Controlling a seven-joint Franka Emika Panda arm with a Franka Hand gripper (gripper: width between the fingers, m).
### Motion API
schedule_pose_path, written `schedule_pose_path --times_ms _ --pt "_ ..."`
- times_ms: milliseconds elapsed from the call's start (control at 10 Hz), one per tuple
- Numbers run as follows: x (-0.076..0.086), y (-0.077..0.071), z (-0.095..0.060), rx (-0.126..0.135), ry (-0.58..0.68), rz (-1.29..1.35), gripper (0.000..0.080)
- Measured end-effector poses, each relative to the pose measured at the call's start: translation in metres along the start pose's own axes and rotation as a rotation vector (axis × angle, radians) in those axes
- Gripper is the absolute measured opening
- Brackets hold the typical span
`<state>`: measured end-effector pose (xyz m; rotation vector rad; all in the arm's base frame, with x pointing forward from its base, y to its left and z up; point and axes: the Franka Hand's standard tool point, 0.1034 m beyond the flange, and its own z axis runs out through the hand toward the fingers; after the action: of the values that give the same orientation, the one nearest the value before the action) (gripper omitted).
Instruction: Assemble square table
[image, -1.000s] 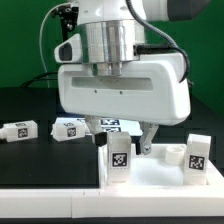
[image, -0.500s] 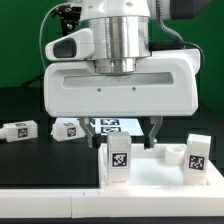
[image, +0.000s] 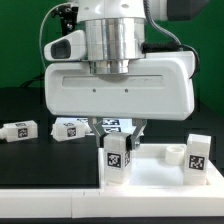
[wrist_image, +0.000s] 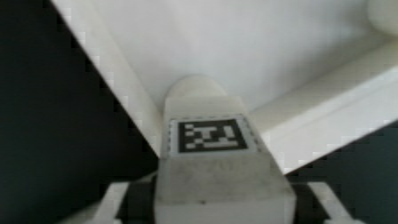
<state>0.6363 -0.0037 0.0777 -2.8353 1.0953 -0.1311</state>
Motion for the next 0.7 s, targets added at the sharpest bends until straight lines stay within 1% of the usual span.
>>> schedule_pose_path --times_ms 200,300,400,500,600,700 --pt "-0.0013 0.0013 0.0008 0.001 -0.017 0.384 0.0290" --pt "-0.0031 -0.0007 0.0015 0.001 -0.038 0.575 0.0290" --pt "-0.0043 -0.0034 0.0013 -0.003 -0.052 0.711 0.0290" --pt "-0.0048 -0.0047 0.0021 0.014 -0.063 0.869 0.0290" --pt "-0.0055 -0.0053 0.0019 0.011 -0.068 0.913 0.0290" --pt "-0.0058 -0.0052 0.0022 0.011 -0.069 0.902 0.0290"
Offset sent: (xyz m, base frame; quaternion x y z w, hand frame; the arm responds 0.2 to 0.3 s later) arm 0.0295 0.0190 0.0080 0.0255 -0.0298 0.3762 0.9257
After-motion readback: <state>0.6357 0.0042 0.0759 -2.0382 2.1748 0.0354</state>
